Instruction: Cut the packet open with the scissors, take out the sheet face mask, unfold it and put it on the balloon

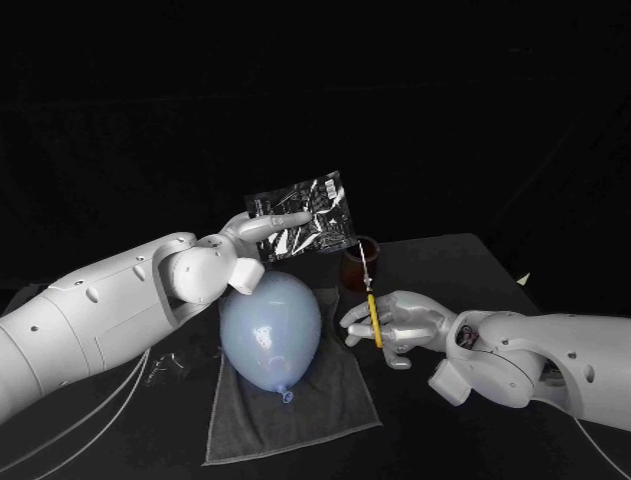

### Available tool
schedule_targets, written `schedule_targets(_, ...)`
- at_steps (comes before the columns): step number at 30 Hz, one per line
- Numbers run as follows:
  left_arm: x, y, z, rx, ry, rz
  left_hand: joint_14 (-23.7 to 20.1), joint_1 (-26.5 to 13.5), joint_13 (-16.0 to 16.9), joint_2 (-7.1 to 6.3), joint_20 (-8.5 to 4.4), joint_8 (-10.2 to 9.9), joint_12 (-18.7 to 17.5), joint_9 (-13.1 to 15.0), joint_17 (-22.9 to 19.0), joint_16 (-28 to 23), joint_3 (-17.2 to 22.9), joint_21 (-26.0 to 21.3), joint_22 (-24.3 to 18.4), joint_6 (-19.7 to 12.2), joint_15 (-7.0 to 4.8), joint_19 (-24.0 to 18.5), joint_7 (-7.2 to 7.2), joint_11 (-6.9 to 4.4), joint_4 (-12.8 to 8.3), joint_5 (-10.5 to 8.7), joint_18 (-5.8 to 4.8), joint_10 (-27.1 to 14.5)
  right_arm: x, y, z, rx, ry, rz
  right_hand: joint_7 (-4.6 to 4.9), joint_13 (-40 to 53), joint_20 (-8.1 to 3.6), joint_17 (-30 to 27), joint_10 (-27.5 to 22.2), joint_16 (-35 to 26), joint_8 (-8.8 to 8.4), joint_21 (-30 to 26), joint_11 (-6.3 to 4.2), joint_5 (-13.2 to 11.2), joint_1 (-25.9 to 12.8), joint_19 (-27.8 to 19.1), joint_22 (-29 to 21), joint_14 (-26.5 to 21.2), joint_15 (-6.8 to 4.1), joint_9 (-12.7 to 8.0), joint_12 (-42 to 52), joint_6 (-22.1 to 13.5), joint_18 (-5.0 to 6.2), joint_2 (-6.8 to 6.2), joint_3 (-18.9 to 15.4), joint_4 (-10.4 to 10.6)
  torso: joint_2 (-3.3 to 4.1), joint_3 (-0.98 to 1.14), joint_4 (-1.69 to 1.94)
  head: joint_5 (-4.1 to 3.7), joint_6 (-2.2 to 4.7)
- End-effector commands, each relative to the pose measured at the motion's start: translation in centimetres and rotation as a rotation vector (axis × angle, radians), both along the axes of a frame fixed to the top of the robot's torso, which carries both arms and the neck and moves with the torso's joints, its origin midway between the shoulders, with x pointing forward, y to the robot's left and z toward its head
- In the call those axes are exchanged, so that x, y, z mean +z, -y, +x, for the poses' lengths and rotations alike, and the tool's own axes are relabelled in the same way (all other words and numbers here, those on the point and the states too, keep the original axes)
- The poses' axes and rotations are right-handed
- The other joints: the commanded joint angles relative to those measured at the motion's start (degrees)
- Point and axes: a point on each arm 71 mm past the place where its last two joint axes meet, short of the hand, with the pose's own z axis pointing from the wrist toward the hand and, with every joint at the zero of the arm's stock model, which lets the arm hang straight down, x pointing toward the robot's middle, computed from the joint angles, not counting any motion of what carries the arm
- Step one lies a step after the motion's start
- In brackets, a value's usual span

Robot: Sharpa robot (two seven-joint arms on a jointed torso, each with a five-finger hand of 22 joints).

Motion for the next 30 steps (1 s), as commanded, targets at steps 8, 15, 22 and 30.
schedule_targets(8, 0.5, 0.3, 0.0, -0.009, 0.019, -0.047, 0.29, -0.46, 0.03, 0.3, -0.12, 0.26, 0.07, 2.39, 0.09, -0.1, 0.35, 0.61, 0.29, 0.1, 0.12, 0.98, 0.2, -0.03, -0.71, 0.32, 0.46, 0.22, -0.1, -0.7, -0.5, 0.067, -0.043, 0.027, 3.43, -3.47, 0.56, 2.35, -1.22, 0.67, 2.17, -0.69, 0.26, -0.1, -0.93, -0.06, -0.57, 2.93, 0.62, 0.59, -0.72, -2.52, 1.15, -1.83, 1.77, -0.04, -0.02, 0.1, -0.09, 0.1, 0.04)
schedule_targets(15, 0.4, -0.1, 0.2, 0.002, 0.02, -0.044, 0.29, -0.47, 0.03, 0.31, -0.14, 0.26, 0.07, 2.4, 0.09, -0.11, 0.36, 0.64, 0.31, 0.1, 0.12, 1.03, 0.2, -0.03, -0.74, 0.32, 0.46, 0.22, 0.0, -0.7, -0.5, 0.062, -0.075, 0.1, 0.7, -4.37, -0.98, 3.44, 9.22, 1.24, 8.52, 3.07, -2.5, -0.2, 0.23, 1.81, 1.29, 3.31, -1.47, 1.6, 4.18, 4.61, 0.55, 1.37, 0.86, -0.63, 0.04, 0.15, 0.01, -0.04, -0.07)
schedule_targets(22, 0.5, -0.7, 0.6, 0.019, 0.023, -0.048, 0.29, -0.52, 0.03, 0.34, -0.22, 0.27, 0.07, 2.43, 0.09, -0.13, 0.39, 0.77, 0.35, 0.09, 0.13, 1.22, 0.21, -0.02, -0.85, 0.33, 0.48, 0.21, -0.1, -0.9, -0.6, 0.08, -0.191, 0.279, -3.95, -1.66, -4.6, 3.61, 20.69, 1.12, 15.49, 5.16, -7.01, -0.17, 3.54, 2.71, 2.61, 3.52, -5.39, 3.12, 9.15, 12.7, 0.06, 5.16, -3.35, -1.61, 0.08, 0.09, -0.05, -0.3, -0.25)
schedule_targets(30, 0.5, -1.5, 1.0, 0.032, 0.023, -0.05, 0.27, -0.54, 0.03, 0.37, -0.3, 0.27, 0.07, 2.45, 0.09, -0.16, 0.42, 0.87, 0.38, 0.08, 0.14, 1.38, 0.23, -0.01, -0.96, 0.33, 0.48, 0.19, -0.2, -0.7, -1.0, 0.169, -0.306, 0.387, -5.54, 6.29, -6.12, 3.11, 22.17, 0.69, 21.07, 4.22, -8.87, -0.2, 5.51, 2.32, 2.45, 3.48, -6.86, 7.48, 15.45, 13.11, 0.16, 8.07, -9.14, -2.67, -0.01, 0.08, 0.05, -0.75, -0.41)
